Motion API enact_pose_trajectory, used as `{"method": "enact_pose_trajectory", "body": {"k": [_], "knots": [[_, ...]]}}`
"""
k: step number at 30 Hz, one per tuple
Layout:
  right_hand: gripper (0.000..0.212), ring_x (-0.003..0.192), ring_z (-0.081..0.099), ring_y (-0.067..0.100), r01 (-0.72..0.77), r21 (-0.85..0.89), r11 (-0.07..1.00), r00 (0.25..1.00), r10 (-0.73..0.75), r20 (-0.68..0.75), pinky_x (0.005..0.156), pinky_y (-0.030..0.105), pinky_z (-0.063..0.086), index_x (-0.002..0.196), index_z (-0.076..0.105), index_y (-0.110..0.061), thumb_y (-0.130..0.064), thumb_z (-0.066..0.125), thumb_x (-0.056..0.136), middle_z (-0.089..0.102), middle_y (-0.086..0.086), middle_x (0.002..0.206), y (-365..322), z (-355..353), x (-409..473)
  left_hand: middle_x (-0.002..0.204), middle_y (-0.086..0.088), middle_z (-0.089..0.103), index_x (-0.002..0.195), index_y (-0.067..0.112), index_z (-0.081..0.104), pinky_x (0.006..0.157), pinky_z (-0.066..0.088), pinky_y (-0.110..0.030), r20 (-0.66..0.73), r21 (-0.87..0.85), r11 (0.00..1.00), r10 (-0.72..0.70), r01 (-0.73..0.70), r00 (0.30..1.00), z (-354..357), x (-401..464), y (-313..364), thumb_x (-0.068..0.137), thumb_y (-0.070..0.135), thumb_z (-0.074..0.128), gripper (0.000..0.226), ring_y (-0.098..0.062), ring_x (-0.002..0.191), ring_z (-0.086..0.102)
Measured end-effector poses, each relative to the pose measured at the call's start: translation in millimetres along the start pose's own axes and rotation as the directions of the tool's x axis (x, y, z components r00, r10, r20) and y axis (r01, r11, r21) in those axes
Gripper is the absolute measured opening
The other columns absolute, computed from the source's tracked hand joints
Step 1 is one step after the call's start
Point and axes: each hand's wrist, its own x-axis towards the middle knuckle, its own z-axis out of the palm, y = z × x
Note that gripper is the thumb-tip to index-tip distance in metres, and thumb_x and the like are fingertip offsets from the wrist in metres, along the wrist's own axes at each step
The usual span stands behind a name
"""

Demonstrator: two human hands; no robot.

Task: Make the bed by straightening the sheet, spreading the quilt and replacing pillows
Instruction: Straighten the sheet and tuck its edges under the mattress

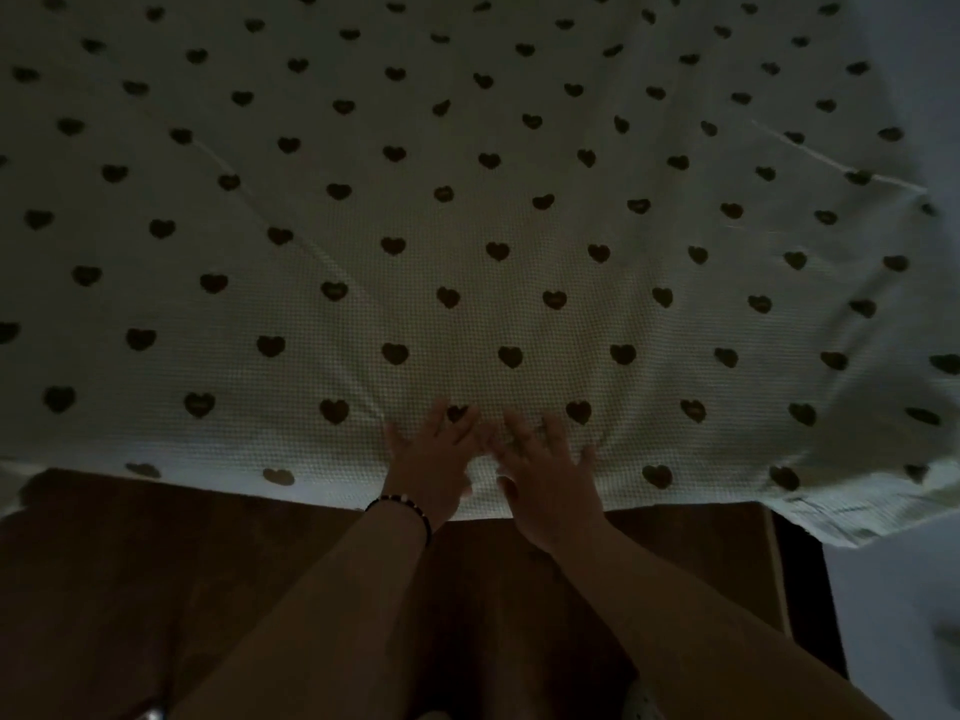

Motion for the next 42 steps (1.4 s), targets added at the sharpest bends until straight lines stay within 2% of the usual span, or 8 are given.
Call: {"method": "enact_pose_trajectory", "body": {"k": [3, 7, 12, 17, 26, 30, 36, 42], "knots": [[0.063, 0.152, 0.005, 0.037, -0.001, -0.015, 1.000, 0.993, -0.001, -0.117, 0.106, 0.075, 0.020, 0.155, 0.005, -0.045, -0.052, 0.037, 0.102, 0.003, -0.008, 0.166, -1.6, 16.7, -1.1, 0.160, 0.018, -0.003, 0.152, 0.040, 0.002, 0.103, 0.001, -0.079, -0.132, 0.045, 0.999, 0.005, 0.001, 0.991, 13.7, -2.4, 3.5, 0.085, 0.049, 0.064, 0.092, -0.020, 0.147, -0.016], [0.053, 0.151, 0.008, 0.038, 0.005, -0.016, 1.000, 0.967, -0.009, -0.256, 0.109, 0.075, 0.009, 0.153, 0.022, -0.043, -0.050, 0.036, 0.103, 0.017, -0.005, 0.165, -1.1, 42.8, 1.3, 0.157, 0.013, 0.026, 0.150, 0.036, 0.024, 0.100, 0.011, -0.081, -0.307, 0.075, 0.997, 0.019, 0.004, 0.952, 33.3, -3.4, 4.7, 0.069, 0.065, 0.069, 0.097, -0.025, 0.148, 0.014], [0.055, 0.150, 0.015, 0.040, 0.142, -0.134, 0.981, 0.910, -0.183, -0.372, 0.113, 0.072, 0.008, 0.156, 0.021, -0.038, -0.049, 0.037, 0.104, 0.024, -0.001, 0.163, 20.9, 52.6, 9.0, 0.158, 0.012, 0.022, 0.152, 0.035, 0.019, 0.101, 0.010, -0.079, -0.391, 0.154, 0.988, 0.034, 0.029, 0.920, 46.8, -1.8, 4.5, 0.069, 0.071, 0.064, 0.101, -0.026, 0.148, 0.014], [0.053, 0.148, 0.020, 0.040, 0.294, -0.249, 0.923, 0.830, -0.375, -0.413, 0.116, 0.063, 0.019, 0.154, 0.033, -0.028, -0.047, 0.036, 0.104, 0.029, 0.002, 0.161, 45.3, 61.1, 19.2, 0.159, 0.010, 0.019, 0.153, 0.034, 0.016, 0.100, 0.014, -0.078, -0.435, 0.233, 0.972, 0.064, 0.043, 0.898, 59.5, -2.3, 3.0, 0.068, 0.078, 0.057, 0.105, -0.027, 0.148, 0.017], [0.056, 0.137, 0.042, 0.042, 0.386, -0.375, 0.843, 0.657, -0.537, -0.530, 0.112, 0.055, 0.033, 0.152, 0.038, -0.022, -0.049, 0.035, 0.102, 0.038, 0.001, 0.157, 57.2, 65.6, 33.9, 0.154, 0.010, 0.035, 0.148, 0.029, 0.035, 0.101, 0.019, -0.075, -0.728, 0.294, 0.955, 0.197, 0.038, 0.657, 89.6, 18.3, -5.6, 0.072, 0.075, 0.062, 0.093, -0.026, 0.141, 0.034], [0.057, 0.134, 0.045, 0.043, 0.335, -0.465, 0.819, 0.590, -0.567, -0.574, 0.109, 0.054, 0.036, 0.151, 0.040, -0.020, -0.046, 0.041, 0.100, 0.041, 0.004, 0.155, 61.8, 70.4, 42.8, 0.152, 0.009, 0.038, 0.147, 0.025, 0.039, 0.102, 0.020, -0.072, -0.762, 0.361, 0.930, 0.254, 0.065, 0.596, 99.0, 24.6, -10.6, 0.080, 0.072, 0.055, 0.084, -0.026, 0.141, 0.034], [0.058, 0.135, 0.043, 0.046, 0.281, -0.518, 0.808, 0.571, -0.575, -0.586, 0.109, 0.055, 0.037, 0.154, 0.033, -0.019, -0.046, 0.038, 0.104, 0.037, 0.006, 0.157, 62.9, 81.5, 48.2, 0.152, 0.007, 0.039, 0.150, 0.025, 0.031, 0.103, 0.022, -0.069, -0.778, 0.399, 0.906, 0.255, 0.138, 0.575, 104.8, 27.4, -13.8, 0.080, 0.077, 0.050, 0.089, -0.026, 0.138, 0.040], [0.059, 0.137, 0.042, 0.042, 0.213, -0.526, 0.823, 0.561, -0.544, -0.624, 0.109, 0.052, 0.035, 0.155, 0.029, -0.022, -0.046, 0.040, 0.103, 0.039, 0.007, 0.156, 60.6, 86.7, 45.7, 0.157, -0.004, 0.029, 0.151, 0.018, 0.027, 0.106, 0.023, -0.066, -0.768, 0.483, 0.862, 0.333, 0.154, 0.547, 118.0, 21.5, -24.9, 0.078, 0.081, 0.049, 0.100, -0.032, 0.143, 0.030]]}}
